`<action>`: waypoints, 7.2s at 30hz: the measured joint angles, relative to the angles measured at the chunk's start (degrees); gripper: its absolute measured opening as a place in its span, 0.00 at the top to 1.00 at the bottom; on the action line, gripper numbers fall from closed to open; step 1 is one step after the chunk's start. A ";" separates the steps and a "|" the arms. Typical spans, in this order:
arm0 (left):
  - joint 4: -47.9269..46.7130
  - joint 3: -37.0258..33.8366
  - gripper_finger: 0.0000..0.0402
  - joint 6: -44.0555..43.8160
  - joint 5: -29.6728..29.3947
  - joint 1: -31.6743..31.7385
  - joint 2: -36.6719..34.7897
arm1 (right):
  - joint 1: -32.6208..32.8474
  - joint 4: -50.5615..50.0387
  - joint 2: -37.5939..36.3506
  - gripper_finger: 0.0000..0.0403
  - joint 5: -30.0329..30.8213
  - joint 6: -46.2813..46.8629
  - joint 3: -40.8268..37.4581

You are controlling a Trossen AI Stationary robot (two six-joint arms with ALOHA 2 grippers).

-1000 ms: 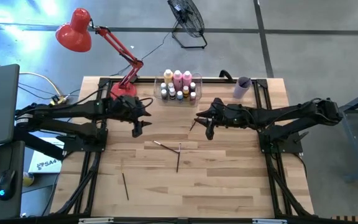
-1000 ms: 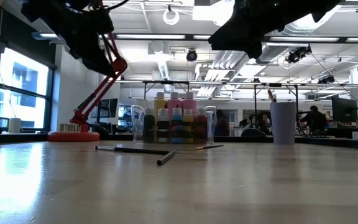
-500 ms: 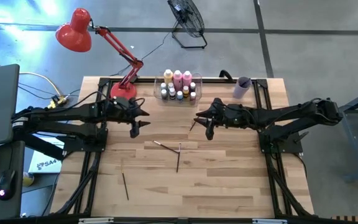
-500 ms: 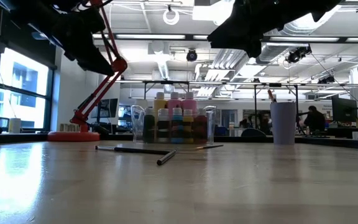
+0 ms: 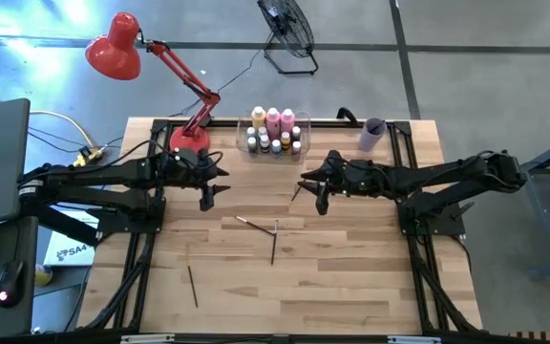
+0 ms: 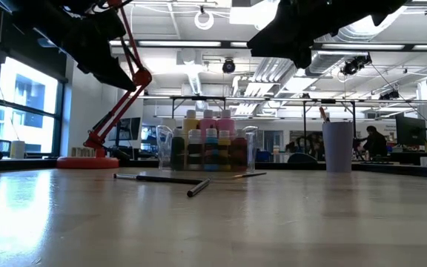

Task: Pick & Place Paint Supplies
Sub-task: Put the black paint brush into the violet cup

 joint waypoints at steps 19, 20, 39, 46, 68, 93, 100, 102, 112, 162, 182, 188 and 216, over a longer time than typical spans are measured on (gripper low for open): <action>-0.44 0.00 0.51 0.35 -0.15 0.00 0.07 | 0.02 -0.02 0.00 0.73 0.02 -0.39 0.00; -0.52 0.00 0.51 0.35 -0.15 0.00 0.07 | -0.01 -0.03 0.00 0.73 0.02 -0.39 0.00; 0.04 0.00 0.51 1.70 0.06 0.00 0.07 | 0.02 2.64 0.00 0.73 -10.37 -24.64 0.00; 0.02 0.00 0.51 1.82 0.04 0.00 0.07 | 0.02 4.71 0.00 0.73 -10.53 -29.86 0.02; -0.02 0.00 0.51 1.85 -0.17 0.00 0.09 | -4.57 -29.00 19.25 0.73 -15.19 -45.93 25.33; -0.20 0.00 0.51 1.84 -0.13 0.00 0.09 | -7.11 -31.09 33.71 0.73 -21.48 -46.90 28.26; -0.24 0.00 0.51 1.84 -0.11 0.01 0.09 | -7.13 -31.24 33.75 0.73 -25.32 -46.47 28.26; -0.22 0.00 0.51 1.84 -0.04 0.02 0.09 | -7.05 -31.26 34.04 0.73 -26.72 -46.45 28.26; -0.11 0.00 0.51 1.84 0.09 0.02 0.09 | -7.07 -37.66 38.10 0.73 -22.98 -46.58 32.40; -0.50 0.00 0.51 3.08 0.11 0.02 0.07 | -6.33 -46.85 48.76 0.99 -19.54 -50.88 38.84; -0.45 0.00 0.51 2.90 0.04 0.02 0.09 | -7.08 -48.24 41.45 1.00 -17.58 -43.56 38.95; -0.45 0.00 0.51 2.86 0.04 0.02 0.09 | -8.16 -49.33 37.35 1.00 -19.16 -42.35 39.01; -0.46 0.00 0.51 2.84 0.00 0.02 0.09 | -5.16 -49.27 44.09 0.76 -12.05 -60.89 38.97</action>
